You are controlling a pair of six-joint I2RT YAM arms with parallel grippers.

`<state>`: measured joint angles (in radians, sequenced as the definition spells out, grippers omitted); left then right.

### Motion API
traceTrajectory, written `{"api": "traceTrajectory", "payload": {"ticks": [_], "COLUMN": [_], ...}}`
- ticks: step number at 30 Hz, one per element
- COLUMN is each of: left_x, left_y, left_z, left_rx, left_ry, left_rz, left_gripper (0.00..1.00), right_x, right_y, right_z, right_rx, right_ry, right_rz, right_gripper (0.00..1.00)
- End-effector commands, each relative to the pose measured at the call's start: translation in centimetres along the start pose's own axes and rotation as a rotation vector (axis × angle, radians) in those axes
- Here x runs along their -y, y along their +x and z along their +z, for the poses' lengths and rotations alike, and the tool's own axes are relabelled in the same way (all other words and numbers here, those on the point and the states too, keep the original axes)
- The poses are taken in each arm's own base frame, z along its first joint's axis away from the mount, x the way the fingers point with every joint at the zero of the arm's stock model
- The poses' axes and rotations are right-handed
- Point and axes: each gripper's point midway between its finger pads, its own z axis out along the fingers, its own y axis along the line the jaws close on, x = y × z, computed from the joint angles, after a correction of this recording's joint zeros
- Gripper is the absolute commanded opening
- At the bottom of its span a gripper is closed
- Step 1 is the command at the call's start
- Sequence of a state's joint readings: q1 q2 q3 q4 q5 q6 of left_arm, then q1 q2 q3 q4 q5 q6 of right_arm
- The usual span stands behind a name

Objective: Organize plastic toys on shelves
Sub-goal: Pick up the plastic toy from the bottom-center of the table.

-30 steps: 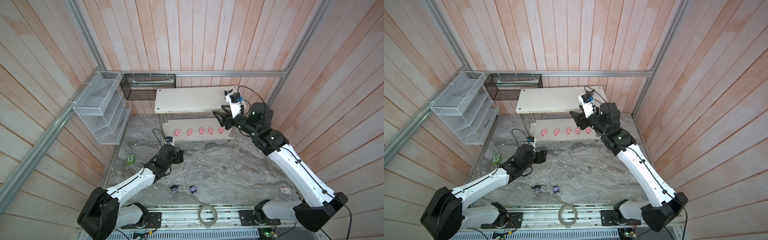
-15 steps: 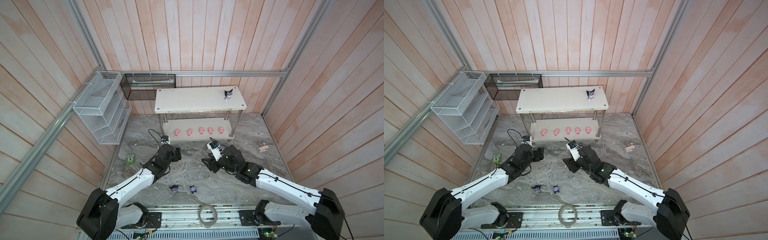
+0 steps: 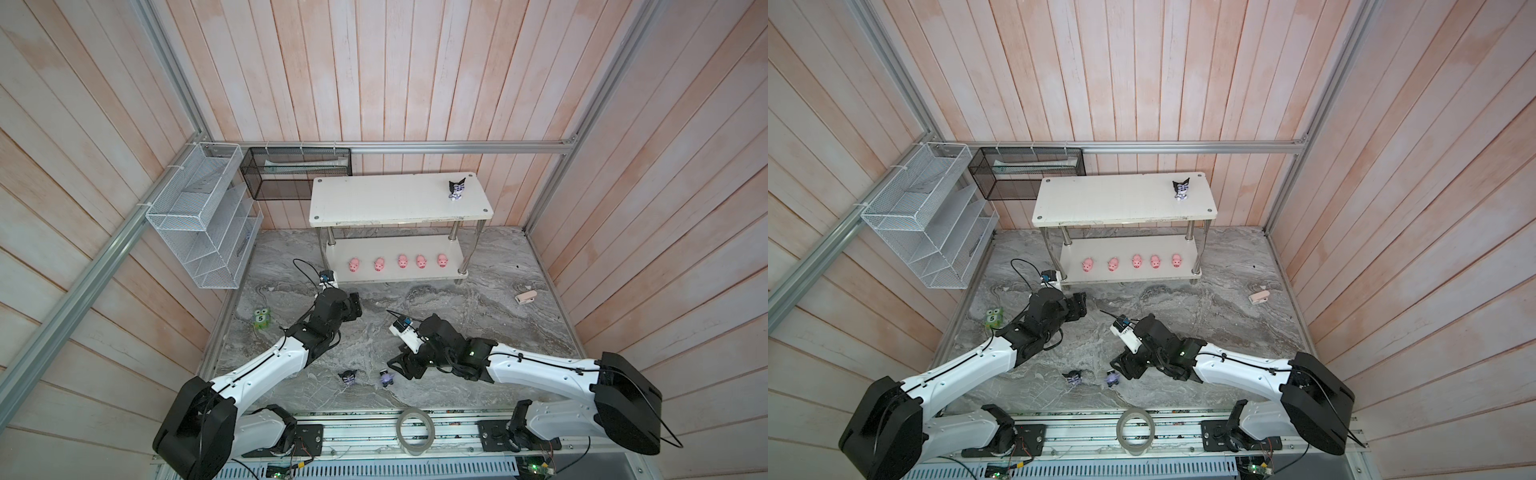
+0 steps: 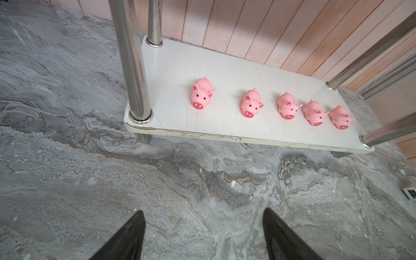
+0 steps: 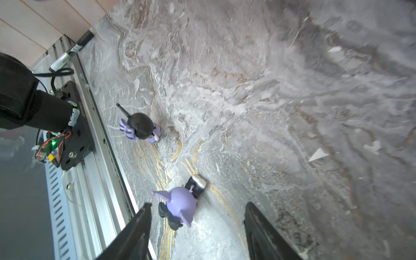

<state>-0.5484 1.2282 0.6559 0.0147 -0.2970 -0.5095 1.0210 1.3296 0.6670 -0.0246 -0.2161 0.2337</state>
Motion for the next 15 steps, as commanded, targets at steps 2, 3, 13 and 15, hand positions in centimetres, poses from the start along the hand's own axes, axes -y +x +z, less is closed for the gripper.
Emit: {"api": "traceTrajectory", "payload": {"ticks": [2,3,13,15], "left_x": [-0.6,-0.6,-0.7,-0.8], "left_y": [-0.5,-0.5,0.0,0.0], "left_z": [-0.2,-0.2,-0.1,-0.1], "left_rx": [0.021,0.021,0.011,0.011], "left_ry": [-0.024,-0.023,-0.021,-0.022], "left_rz": [-0.003,-0.004,-0.008,-0.009], "left_gripper": [0.82,0.82,0.83,0.83], "right_x": [-1.1,-1.2,-2.2,-2.3], "right_y": [1.1,1.3,3.0,3.2], "right_z": [1.3,1.6,2.8,2.9], "right_rx": [-0.079,-0.093,-0.213,-0.226], "right_ry": [-0.033,-0.030,-0.052,-0.059], "right_rz": [-0.060,-0.071,-0.135,-0.139], "right_gripper": [0.69,0.69,0.73,0.73]}}
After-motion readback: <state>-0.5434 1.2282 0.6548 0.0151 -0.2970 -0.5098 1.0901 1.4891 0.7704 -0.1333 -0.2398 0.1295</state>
